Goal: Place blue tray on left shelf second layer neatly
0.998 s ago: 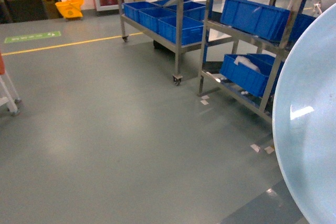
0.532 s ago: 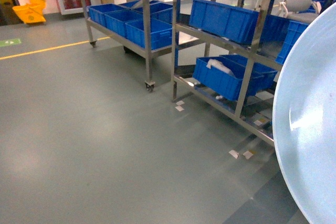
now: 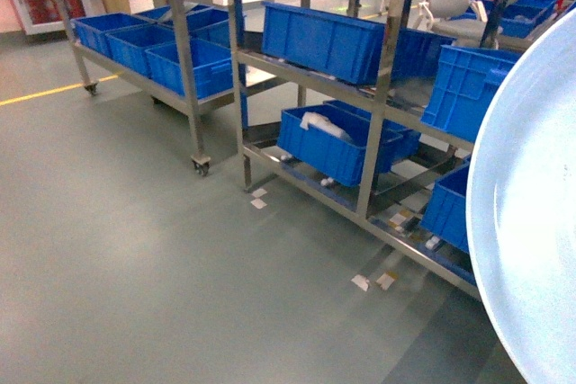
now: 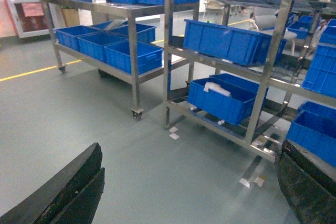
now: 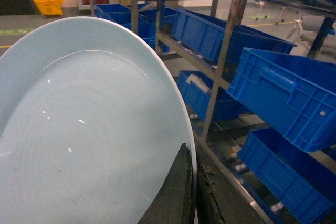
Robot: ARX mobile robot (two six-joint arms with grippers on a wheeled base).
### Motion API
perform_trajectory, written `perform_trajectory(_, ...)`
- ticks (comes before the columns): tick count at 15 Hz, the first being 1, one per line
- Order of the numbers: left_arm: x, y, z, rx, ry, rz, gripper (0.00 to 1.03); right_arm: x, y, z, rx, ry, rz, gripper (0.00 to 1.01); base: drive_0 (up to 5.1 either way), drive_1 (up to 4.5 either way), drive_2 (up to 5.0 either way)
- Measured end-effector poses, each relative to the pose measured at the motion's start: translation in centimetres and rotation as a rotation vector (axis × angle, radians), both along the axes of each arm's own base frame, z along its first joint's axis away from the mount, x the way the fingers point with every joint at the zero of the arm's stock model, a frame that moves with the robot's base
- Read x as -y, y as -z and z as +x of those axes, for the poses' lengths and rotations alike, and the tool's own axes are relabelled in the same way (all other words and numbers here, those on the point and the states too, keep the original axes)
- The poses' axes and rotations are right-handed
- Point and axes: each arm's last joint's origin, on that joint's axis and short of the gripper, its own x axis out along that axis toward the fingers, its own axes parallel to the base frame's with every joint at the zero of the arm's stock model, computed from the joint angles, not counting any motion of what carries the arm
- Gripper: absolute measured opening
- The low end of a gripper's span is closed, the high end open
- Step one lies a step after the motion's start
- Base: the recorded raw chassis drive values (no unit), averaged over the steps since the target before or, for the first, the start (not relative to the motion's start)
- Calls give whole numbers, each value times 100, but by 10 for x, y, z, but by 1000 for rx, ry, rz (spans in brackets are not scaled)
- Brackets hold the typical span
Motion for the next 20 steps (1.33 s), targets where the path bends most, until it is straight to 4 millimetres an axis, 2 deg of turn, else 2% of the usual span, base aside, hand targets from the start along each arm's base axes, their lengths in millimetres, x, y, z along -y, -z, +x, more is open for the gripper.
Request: perform_trajectory(20,0,0,0,-2,0,0,98,0,0,0,1,0,0,2,-151,265,-566)
